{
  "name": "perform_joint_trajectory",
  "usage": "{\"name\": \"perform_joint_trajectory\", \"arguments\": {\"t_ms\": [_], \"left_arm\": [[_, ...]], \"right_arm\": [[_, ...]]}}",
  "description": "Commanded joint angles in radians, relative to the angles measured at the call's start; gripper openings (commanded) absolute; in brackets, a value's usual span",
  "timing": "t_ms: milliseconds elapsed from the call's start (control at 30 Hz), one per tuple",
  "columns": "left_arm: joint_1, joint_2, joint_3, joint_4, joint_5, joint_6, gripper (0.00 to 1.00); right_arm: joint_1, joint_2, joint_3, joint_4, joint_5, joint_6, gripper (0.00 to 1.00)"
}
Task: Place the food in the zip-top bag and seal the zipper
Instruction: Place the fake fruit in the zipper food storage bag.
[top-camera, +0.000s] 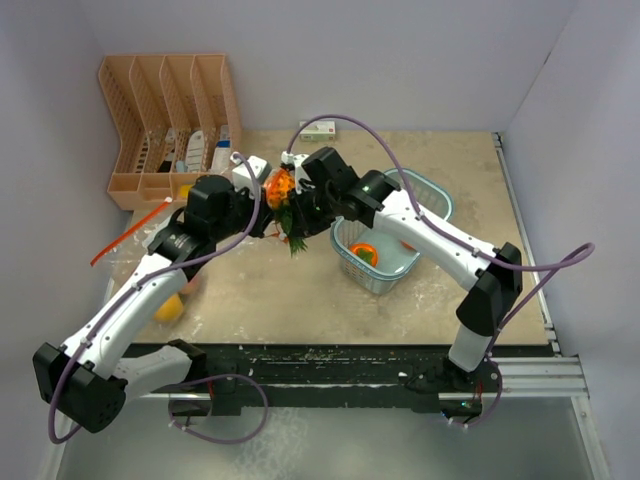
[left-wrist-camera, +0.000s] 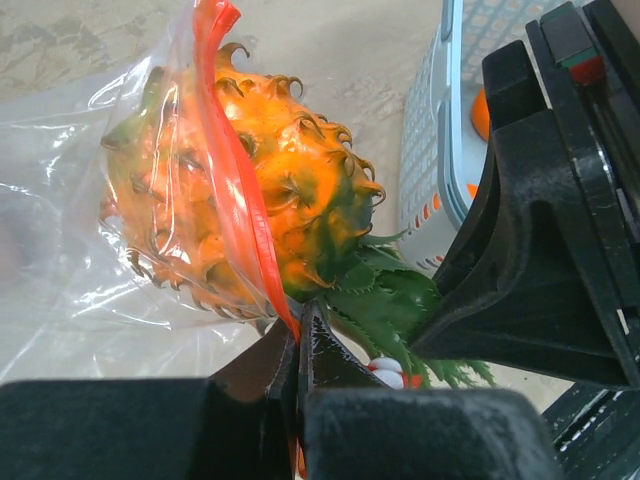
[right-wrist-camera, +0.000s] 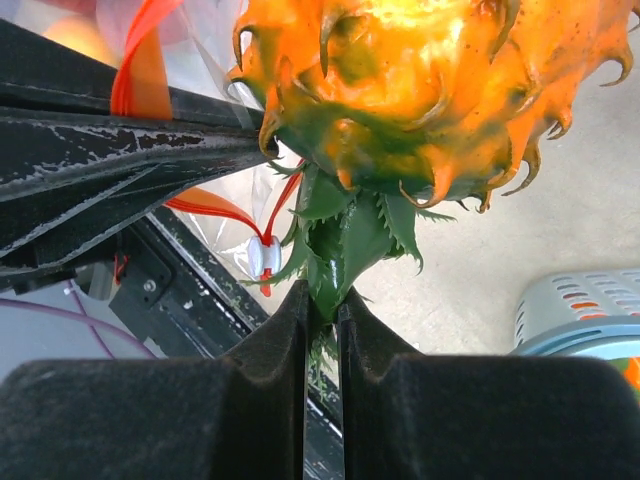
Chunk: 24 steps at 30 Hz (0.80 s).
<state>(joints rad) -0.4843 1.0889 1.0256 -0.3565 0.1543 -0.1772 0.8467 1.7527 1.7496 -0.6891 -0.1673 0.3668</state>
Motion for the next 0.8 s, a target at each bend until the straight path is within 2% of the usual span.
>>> {"name": "perform_joint_trajectory", "arguments": {"t_ms": [0, 167, 433, 633, 767], "left_arm": [[-0.015, 0.008, 0.065, 0.022, 0.015, 0.058, 0.00], [-0.014, -0.028, 0.077, 0.026, -0.177, 0.094, 0.00], [-0.014, -0.074, 0.086, 0.086, -0.405, 0.122, 0.00], [-0.014, -0.122, 0.042, 0.147, -0.491, 0.117, 0.00], [-0.014, -0.138, 0.026, 0.184, -0.447, 0.143, 0.00]], "right_arm": [[0.009, -0.031, 0.027, 0.066, -0.138, -0.061, 0.00], [0.015, -0.049, -0.041, 0.074, -0.224, -0.091, 0.00], [0.024, -0.078, -0.114, 0.096, -0.216, -0.088, 0.00], [0.023, -0.071, -0.121, 0.076, -0.214, -0.084, 0.00], [0.023, -0.068, -0.125, 0.069, -0.217, -0.082, 0.00]]}}
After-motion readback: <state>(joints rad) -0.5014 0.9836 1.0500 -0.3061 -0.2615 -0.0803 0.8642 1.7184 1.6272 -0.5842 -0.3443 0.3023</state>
